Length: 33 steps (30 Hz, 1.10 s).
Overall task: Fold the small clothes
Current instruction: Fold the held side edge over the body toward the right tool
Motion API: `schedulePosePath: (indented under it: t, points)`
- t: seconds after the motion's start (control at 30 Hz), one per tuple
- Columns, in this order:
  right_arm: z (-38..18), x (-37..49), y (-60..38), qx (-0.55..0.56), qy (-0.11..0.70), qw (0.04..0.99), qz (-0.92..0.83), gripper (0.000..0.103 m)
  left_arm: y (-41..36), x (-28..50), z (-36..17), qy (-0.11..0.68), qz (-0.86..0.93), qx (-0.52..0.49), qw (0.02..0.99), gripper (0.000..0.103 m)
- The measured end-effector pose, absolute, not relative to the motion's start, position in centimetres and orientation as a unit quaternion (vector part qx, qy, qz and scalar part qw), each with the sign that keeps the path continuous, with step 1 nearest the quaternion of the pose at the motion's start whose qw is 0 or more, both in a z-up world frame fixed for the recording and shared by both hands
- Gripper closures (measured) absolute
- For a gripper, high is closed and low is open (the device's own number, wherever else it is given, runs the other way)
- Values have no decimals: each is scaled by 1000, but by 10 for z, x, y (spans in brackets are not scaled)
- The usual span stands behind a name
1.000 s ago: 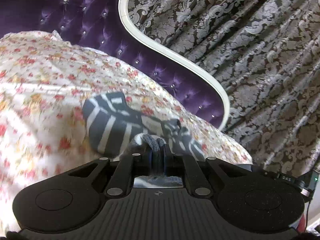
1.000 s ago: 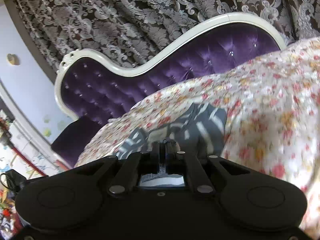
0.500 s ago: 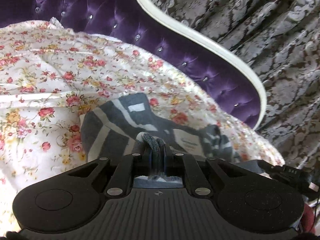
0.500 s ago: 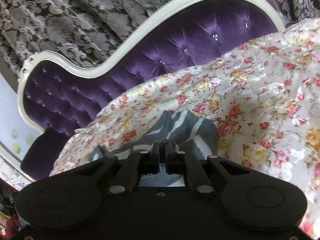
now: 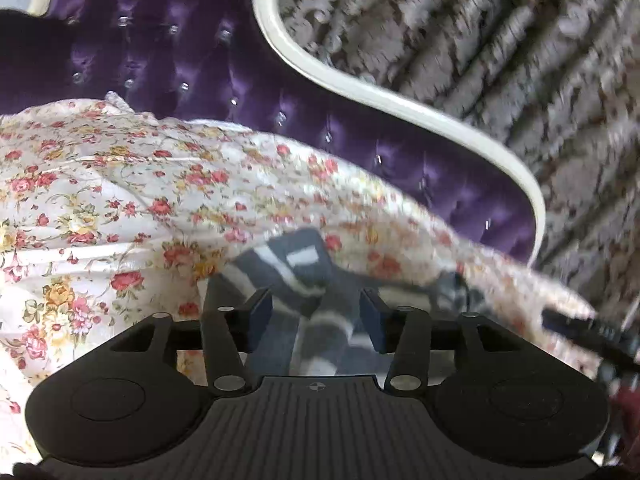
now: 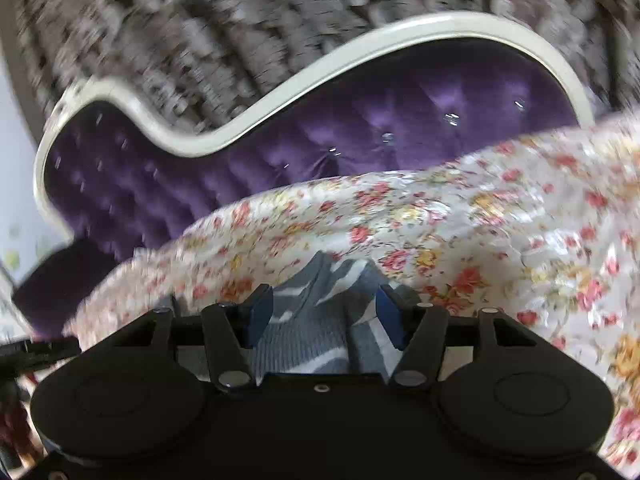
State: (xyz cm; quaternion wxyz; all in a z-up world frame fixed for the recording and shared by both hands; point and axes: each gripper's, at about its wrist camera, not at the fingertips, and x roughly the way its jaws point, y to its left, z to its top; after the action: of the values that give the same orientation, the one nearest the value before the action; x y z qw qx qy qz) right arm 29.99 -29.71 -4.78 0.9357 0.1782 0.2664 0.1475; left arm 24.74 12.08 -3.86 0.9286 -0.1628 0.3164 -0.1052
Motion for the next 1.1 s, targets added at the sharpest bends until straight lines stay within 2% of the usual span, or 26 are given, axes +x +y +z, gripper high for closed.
schedulePosePath:
  t: [0.2, 0.5, 0.57, 0.6, 0.67, 0.7, 0.73, 0.9, 1.1]
  points:
    - [-56, 307, -265, 63, 287, 943, 156, 40, 101, 253, -51, 334, -134, -95, 928, 55]
    - [-71, 316, -248, 27, 310, 935, 169, 41, 80, 253, -48, 322, -159, -41, 932, 53]
    - [-74, 317, -246, 23, 315, 933, 170, 46, 75, 258, -52, 331, -147, -20, 932, 53]
    - [-74, 317, -245, 19, 317, 933, 170, 54, 73, 261, -55, 337, -140, -10, 931, 53]
    - [-76, 316, -243, 11, 318, 933, 168, 74, 73, 267, -64, 351, -136, -5, 927, 61]
    - [-75, 316, -242, 8, 316, 934, 167, 92, 76, 268, -68, 351, -133, -15, 927, 85]
    - [-75, 315, -241, 4, 315, 934, 167, 93, 79, 267, -69, 349, -129, -26, 928, 97]
    - [-55, 306, -242, -5, 261, 954, 151, 95, 102, 258, -52, 286, -108, -79, 949, 97]
    - [-61, 327, -262, 38, 275, 954, 113, 95, 111, 273, -62, 306, -90, -119, 940, 97]
